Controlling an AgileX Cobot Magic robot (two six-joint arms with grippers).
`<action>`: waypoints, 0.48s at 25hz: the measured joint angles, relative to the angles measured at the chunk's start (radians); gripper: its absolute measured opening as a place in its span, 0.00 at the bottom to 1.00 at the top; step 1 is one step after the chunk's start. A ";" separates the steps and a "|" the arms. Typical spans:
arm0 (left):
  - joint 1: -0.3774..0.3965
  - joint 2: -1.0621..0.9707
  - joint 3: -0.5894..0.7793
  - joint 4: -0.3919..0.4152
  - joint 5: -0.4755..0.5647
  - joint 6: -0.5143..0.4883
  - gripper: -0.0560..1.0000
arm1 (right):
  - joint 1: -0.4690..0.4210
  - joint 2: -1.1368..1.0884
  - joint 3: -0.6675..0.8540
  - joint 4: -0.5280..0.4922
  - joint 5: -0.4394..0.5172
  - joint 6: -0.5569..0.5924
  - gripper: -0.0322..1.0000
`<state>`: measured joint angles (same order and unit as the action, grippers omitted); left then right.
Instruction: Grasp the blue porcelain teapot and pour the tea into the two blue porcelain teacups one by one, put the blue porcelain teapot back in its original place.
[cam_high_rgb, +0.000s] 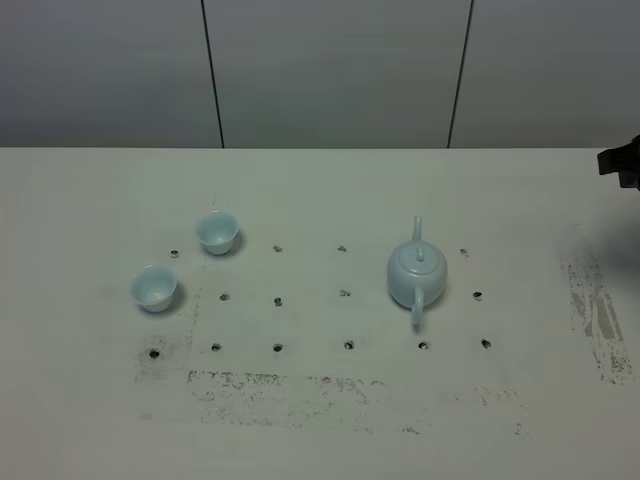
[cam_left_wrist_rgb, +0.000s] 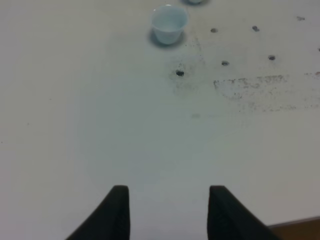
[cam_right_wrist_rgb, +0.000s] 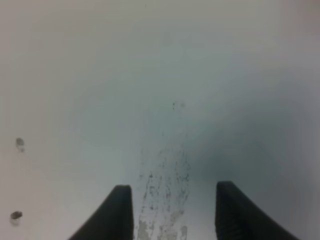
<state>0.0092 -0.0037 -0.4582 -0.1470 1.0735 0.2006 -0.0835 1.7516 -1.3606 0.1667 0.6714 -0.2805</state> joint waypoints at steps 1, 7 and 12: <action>0.000 0.000 0.000 0.000 0.000 0.000 0.46 | 0.000 0.000 0.000 0.000 -0.002 0.000 0.41; 0.000 0.000 0.000 0.000 0.000 0.000 0.46 | 0.000 -0.001 0.000 0.002 -0.023 -0.001 0.41; 0.000 0.000 0.000 0.000 0.000 0.000 0.46 | 0.017 -0.001 0.000 0.003 -0.047 -0.001 0.41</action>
<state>0.0092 -0.0037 -0.4582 -0.1470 1.0735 0.2006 -0.0663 1.7508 -1.3606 0.1697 0.6244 -0.2813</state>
